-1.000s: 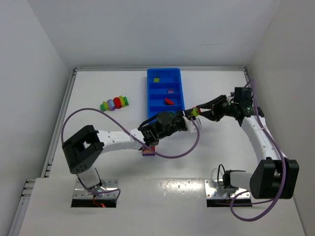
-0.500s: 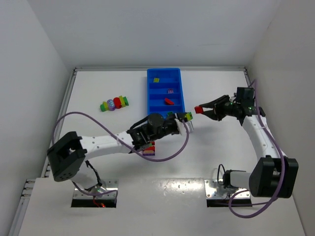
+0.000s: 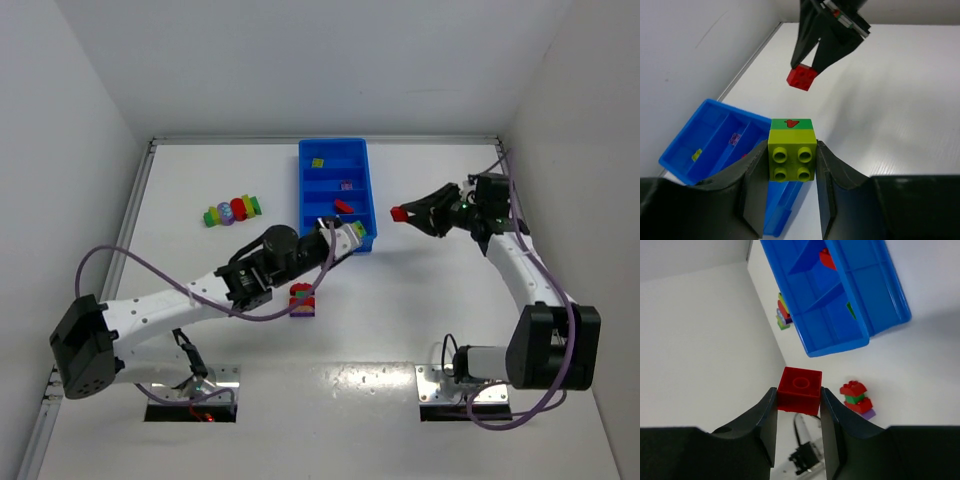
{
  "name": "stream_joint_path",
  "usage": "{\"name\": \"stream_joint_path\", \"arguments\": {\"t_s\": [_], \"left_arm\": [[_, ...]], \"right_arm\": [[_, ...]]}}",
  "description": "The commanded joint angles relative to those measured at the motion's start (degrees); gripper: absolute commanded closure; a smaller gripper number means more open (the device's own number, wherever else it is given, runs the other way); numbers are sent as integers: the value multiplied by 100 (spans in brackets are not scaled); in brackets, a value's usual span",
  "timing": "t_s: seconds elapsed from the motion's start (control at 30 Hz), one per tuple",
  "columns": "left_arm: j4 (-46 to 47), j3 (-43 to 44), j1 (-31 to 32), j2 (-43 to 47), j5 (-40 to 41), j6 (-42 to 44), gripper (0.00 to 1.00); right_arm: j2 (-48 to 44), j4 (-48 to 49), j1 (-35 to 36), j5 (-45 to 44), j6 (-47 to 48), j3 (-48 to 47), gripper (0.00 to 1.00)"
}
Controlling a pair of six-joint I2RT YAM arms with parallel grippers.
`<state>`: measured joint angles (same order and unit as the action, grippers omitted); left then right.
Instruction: Sort the legos into containers by color
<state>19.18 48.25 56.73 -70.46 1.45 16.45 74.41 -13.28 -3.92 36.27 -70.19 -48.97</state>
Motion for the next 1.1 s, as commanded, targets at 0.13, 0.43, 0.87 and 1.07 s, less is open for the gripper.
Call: {"name": "stream_joint_path", "arguments": {"t_s": [0.13, 0.43, 0.87, 1.07], "left_arm": [[-617, 211, -917, 383, 408, -942, 100], [-819, 282, -1981, 383, 303, -1460, 100], [-819, 71, -2614, 445, 57, -1636, 100], [-767, 71, -2720, 445, -57, -1636, 100]], "right_arm": [[828, 836, 471, 205, 1533, -1297, 100], [2770, -182, 1402, -418, 2888, -3197, 100], [4195, -817, 1930, -1482, 3600, -4270, 95], [4327, -817, 2036, -1658, 3600, -4384, 60]]}}
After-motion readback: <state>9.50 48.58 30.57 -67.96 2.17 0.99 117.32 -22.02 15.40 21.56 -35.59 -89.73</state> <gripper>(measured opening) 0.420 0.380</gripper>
